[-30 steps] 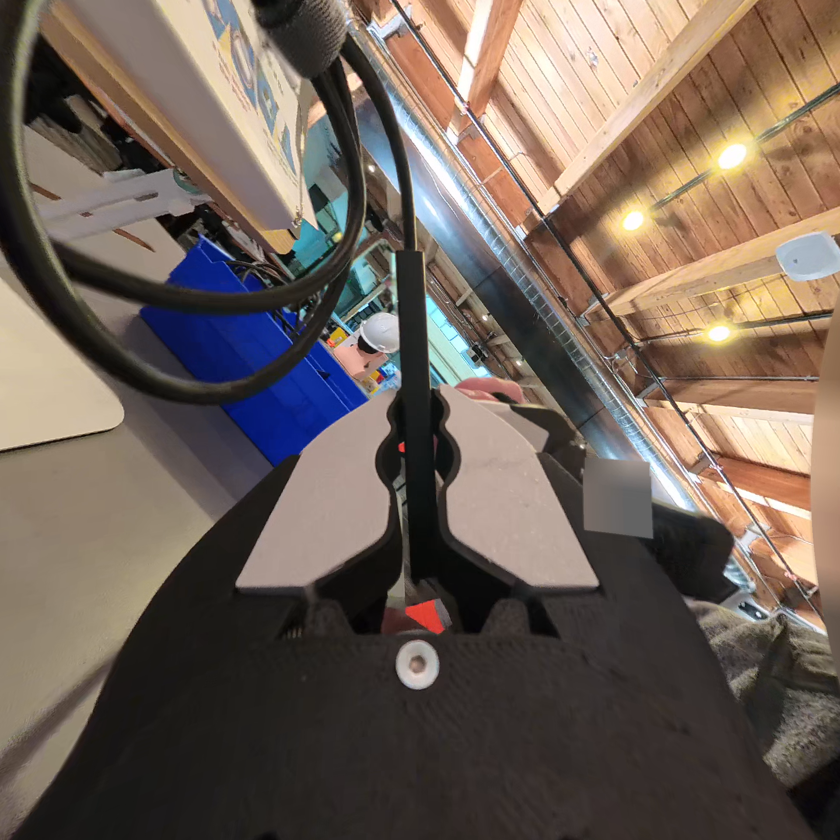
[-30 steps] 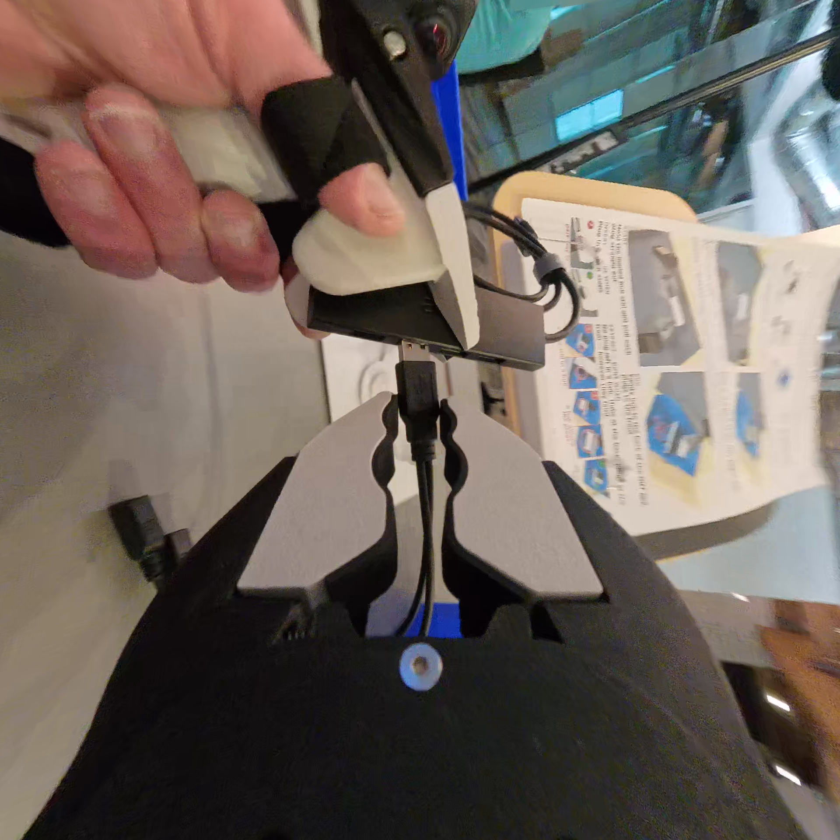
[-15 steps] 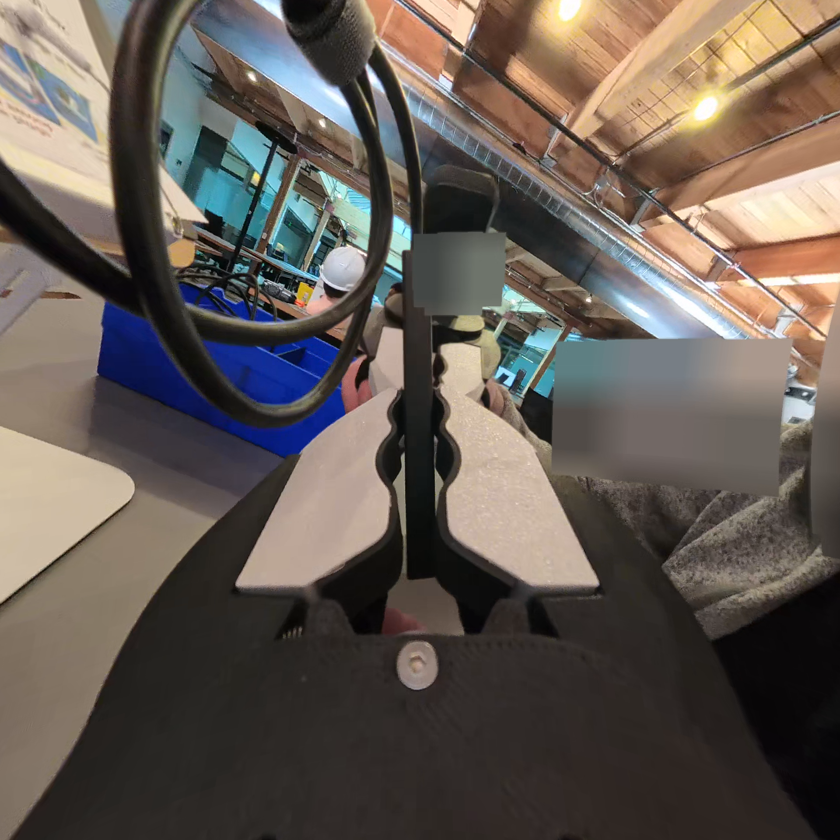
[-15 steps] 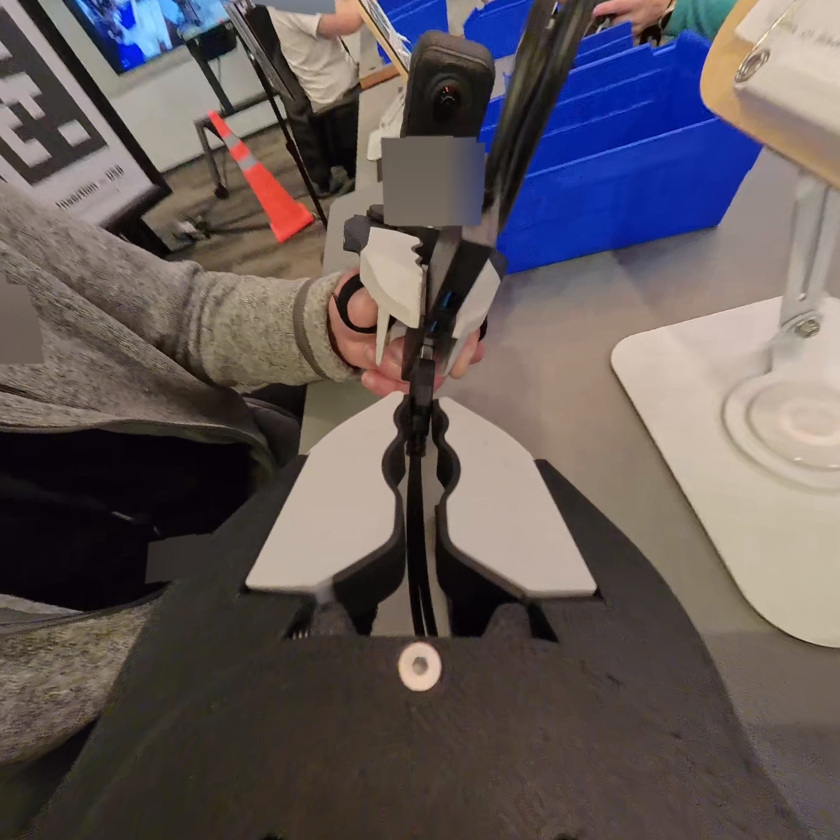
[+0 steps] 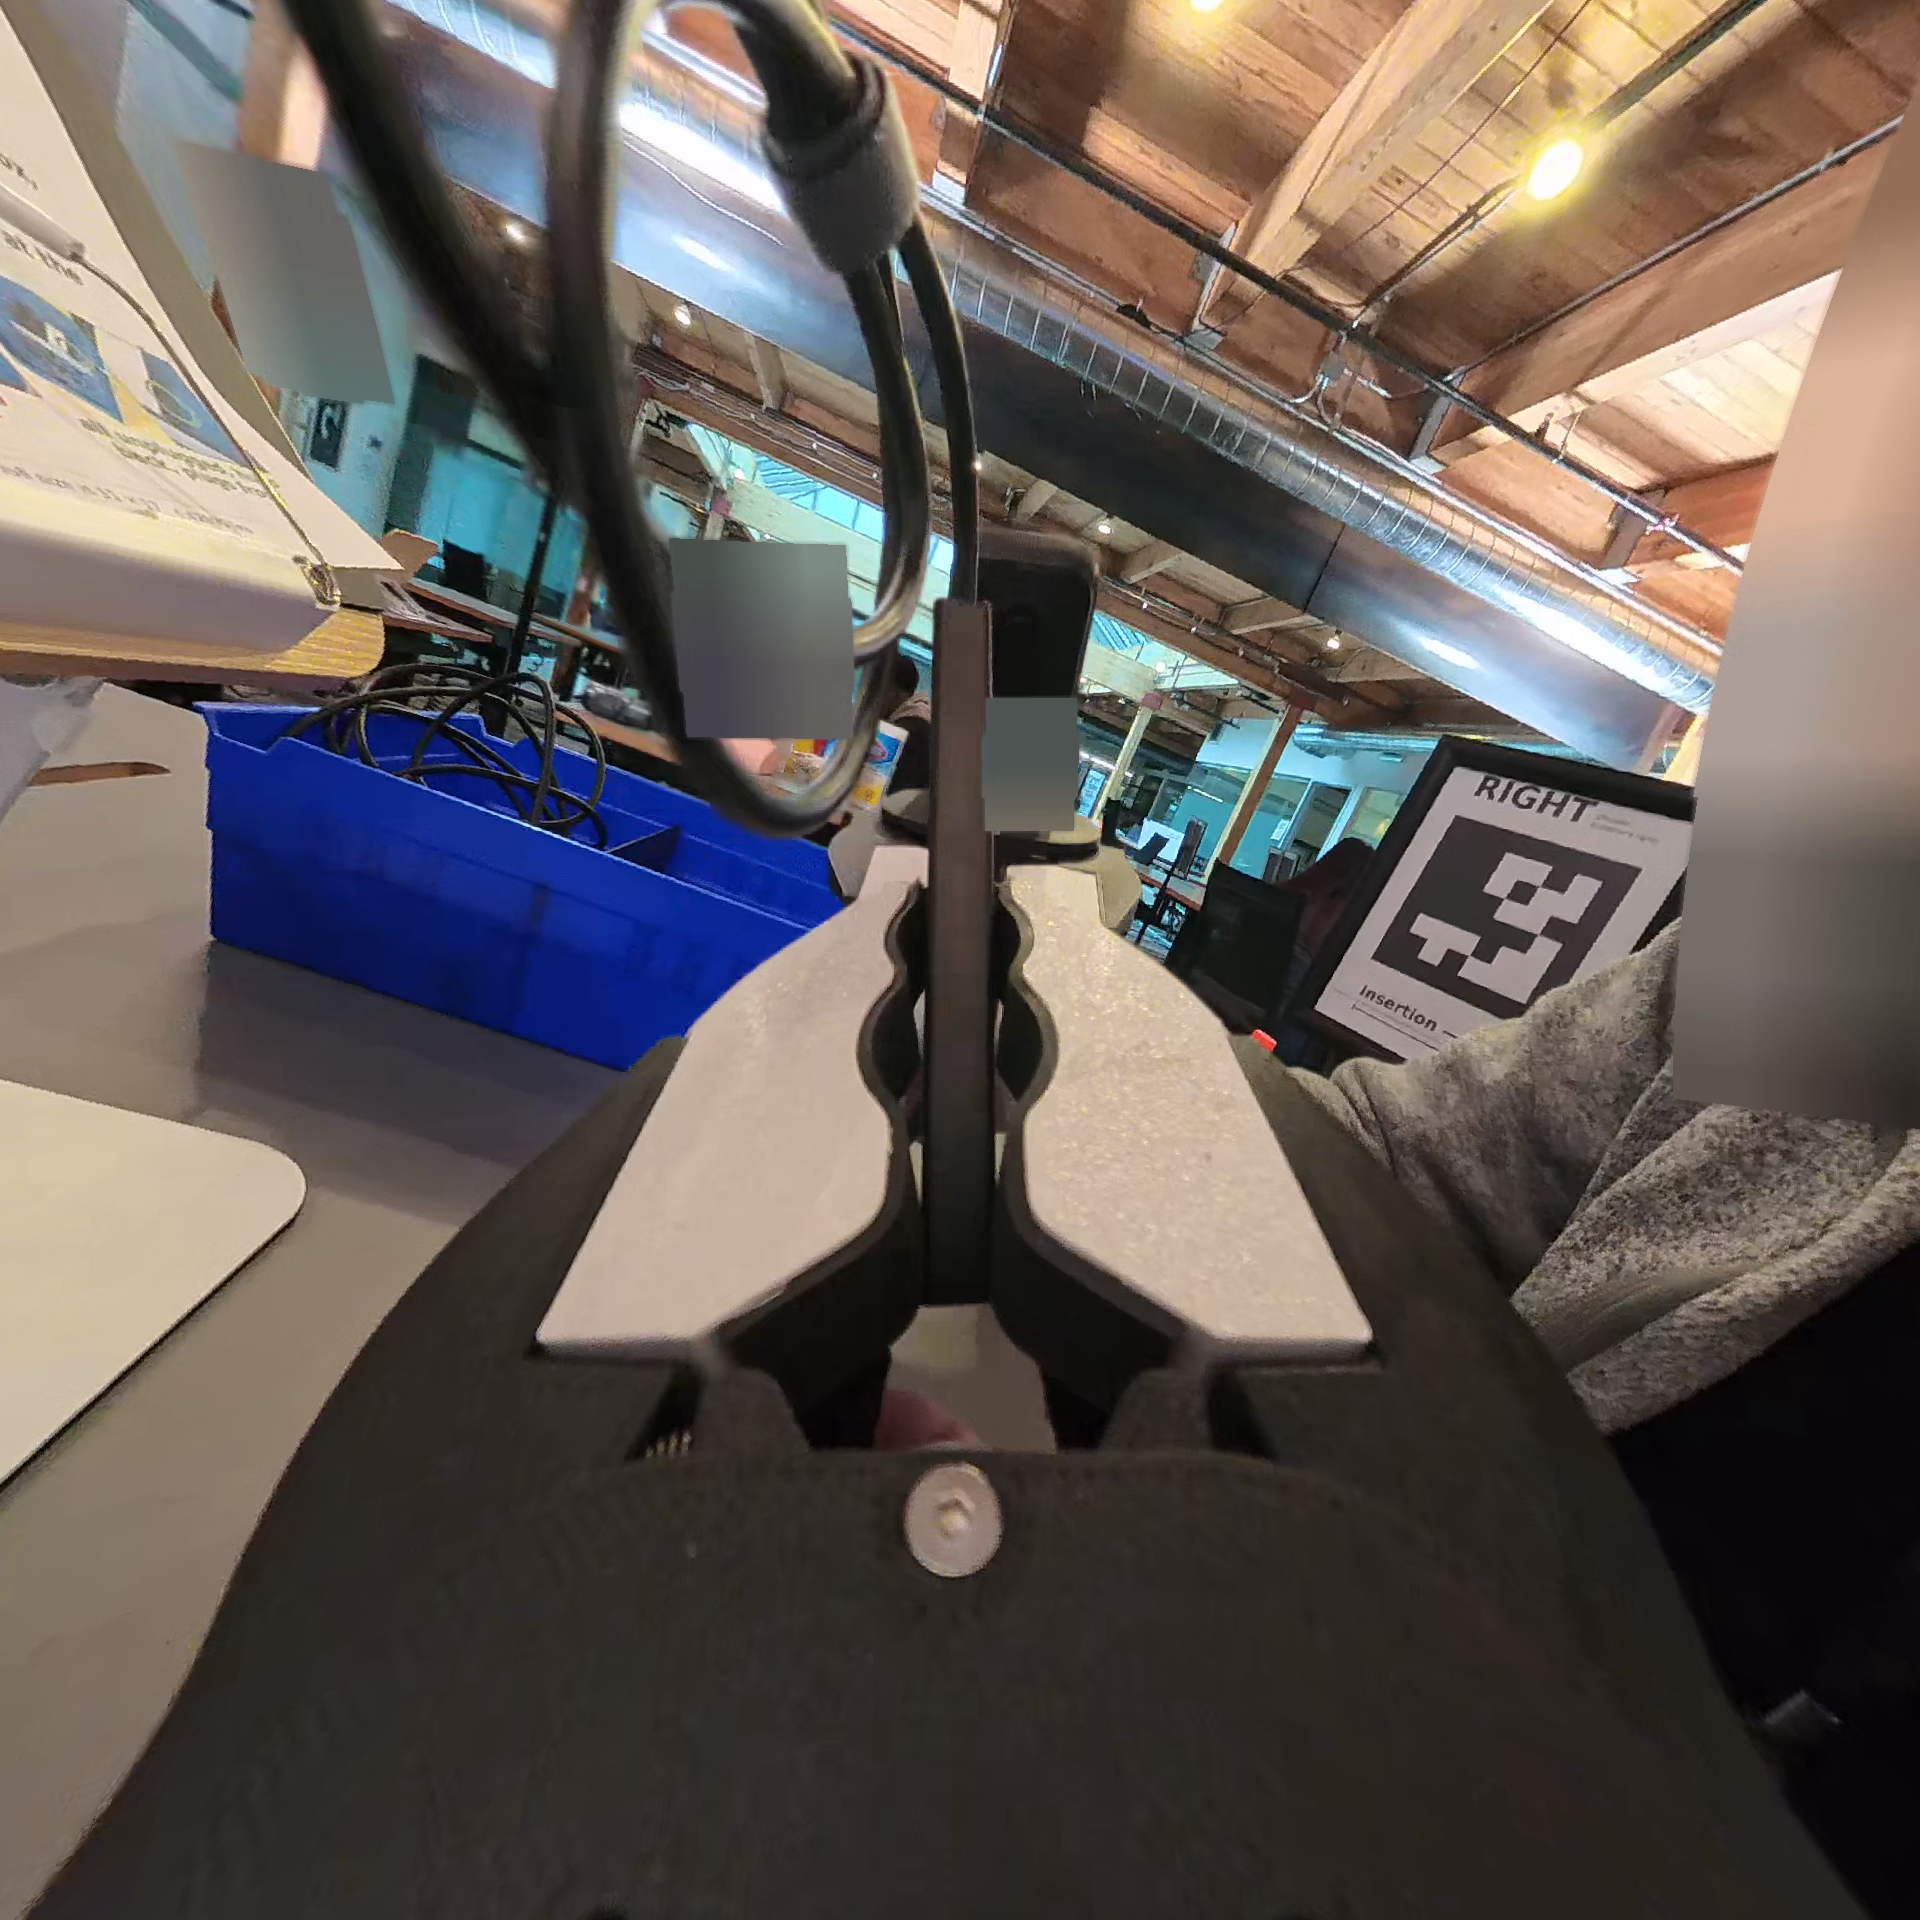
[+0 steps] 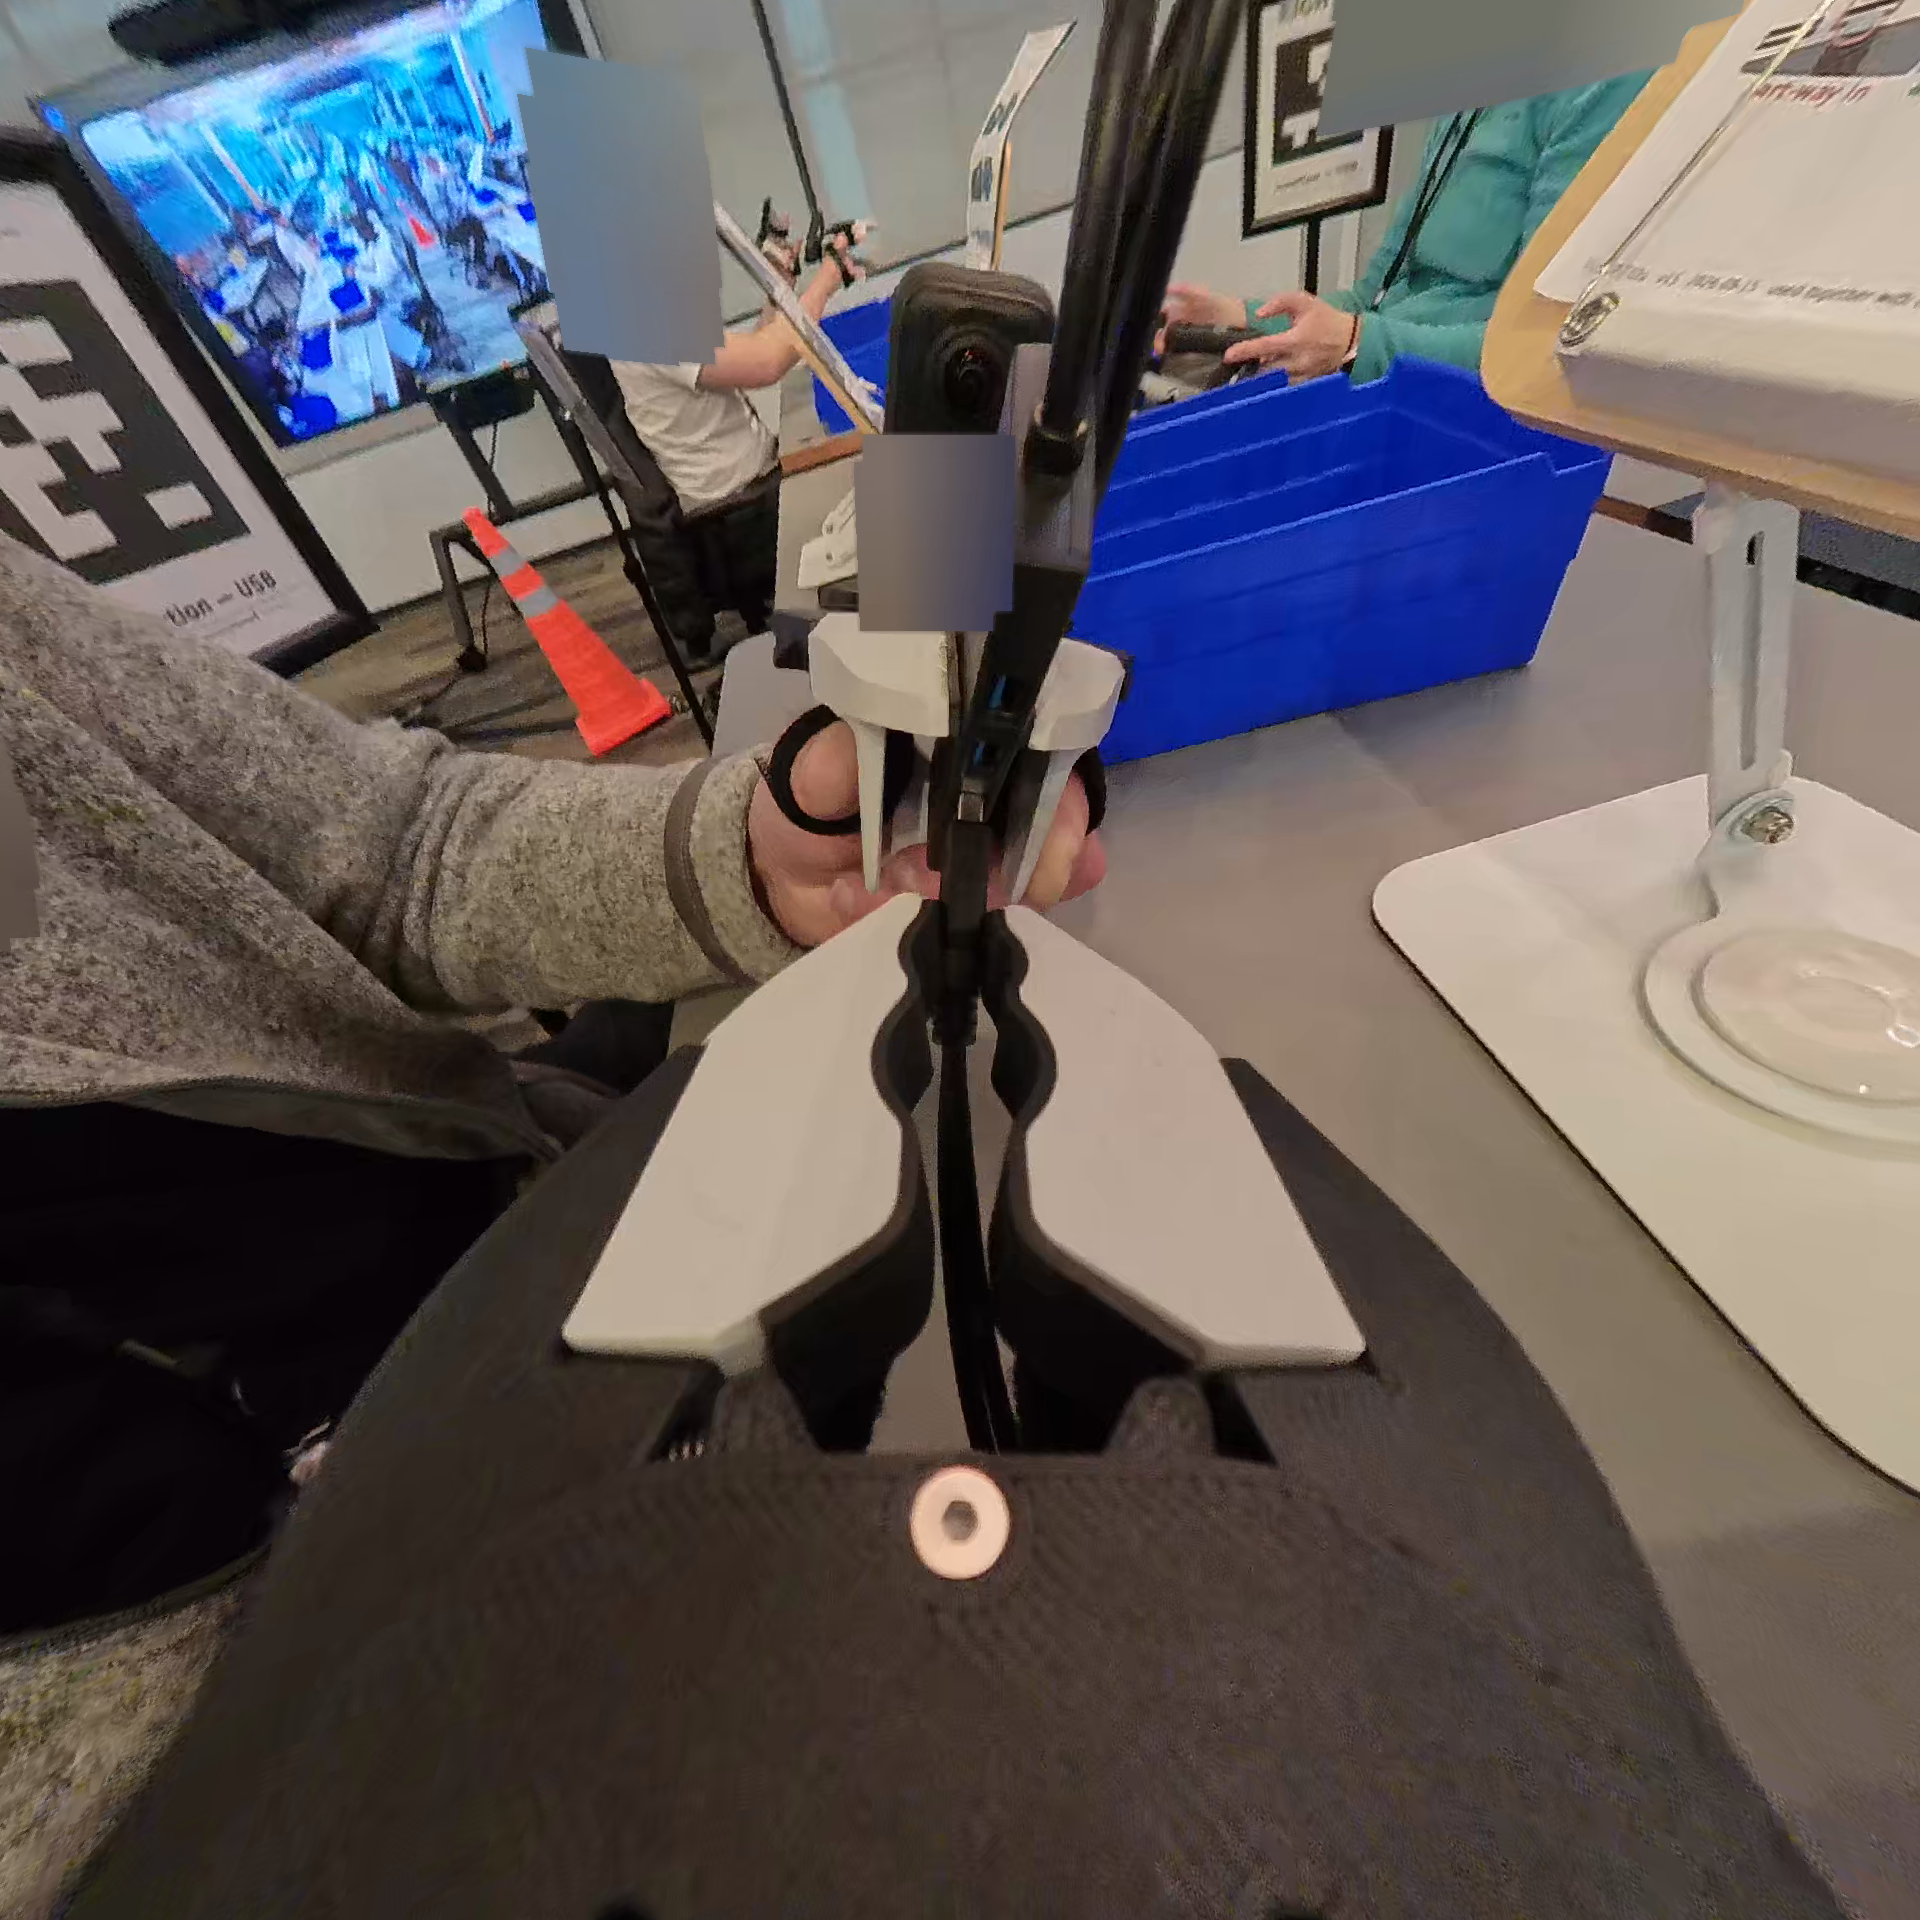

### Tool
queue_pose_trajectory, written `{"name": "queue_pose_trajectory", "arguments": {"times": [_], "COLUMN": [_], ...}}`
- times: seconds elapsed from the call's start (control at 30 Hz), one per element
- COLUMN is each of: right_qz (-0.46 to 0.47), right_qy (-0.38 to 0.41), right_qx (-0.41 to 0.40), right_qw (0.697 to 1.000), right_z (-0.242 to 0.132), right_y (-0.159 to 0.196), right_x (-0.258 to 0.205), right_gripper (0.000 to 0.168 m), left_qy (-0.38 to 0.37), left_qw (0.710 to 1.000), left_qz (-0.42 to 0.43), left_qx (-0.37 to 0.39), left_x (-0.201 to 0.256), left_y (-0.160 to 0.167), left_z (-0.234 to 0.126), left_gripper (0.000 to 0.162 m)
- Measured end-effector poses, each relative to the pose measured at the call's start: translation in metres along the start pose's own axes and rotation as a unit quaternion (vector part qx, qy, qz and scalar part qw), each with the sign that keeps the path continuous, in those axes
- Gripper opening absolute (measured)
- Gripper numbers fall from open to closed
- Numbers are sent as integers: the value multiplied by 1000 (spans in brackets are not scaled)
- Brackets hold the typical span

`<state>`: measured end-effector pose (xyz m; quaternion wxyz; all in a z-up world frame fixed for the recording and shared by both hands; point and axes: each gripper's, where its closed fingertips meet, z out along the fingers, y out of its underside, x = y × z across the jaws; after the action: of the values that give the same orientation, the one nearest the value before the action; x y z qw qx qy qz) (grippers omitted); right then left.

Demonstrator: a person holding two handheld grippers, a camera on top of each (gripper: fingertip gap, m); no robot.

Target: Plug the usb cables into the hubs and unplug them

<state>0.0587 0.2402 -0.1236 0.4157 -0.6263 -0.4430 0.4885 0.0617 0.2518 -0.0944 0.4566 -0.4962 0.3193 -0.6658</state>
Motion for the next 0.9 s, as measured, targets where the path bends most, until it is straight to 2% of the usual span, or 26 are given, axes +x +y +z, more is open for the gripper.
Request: {"name": "queue_pose_trajectory", "arguments": {"times": [0.33, 0.53, 0.63, 0.9], "right_qz": [-1, 7, 11, 18], "right_qy": [-2, -7, -18, -15], "right_qx": [70, 86, 84, 91], "right_qw": [998, 996, 996, 996], "right_z": [-2, -10, -12, -8], "right_y": [-5, -5, -2, 3], "right_x": [-5, -3, -6, -3], "right_gripper": [8, 8, 9, 8], "left_qy": [-5, -29, -48, -55], "left_qw": [999, 997, 994, 994], "left_qz": [38, 73, 85, 80], "left_qx": [1, -18, -53, -50], "left_x": [5, 7, 3, 2], "left_y": [-6, -11, -3, 2], "left_z": [2, -9, -17, -21], "left_gripper": [11, 27, 12, 10]}}
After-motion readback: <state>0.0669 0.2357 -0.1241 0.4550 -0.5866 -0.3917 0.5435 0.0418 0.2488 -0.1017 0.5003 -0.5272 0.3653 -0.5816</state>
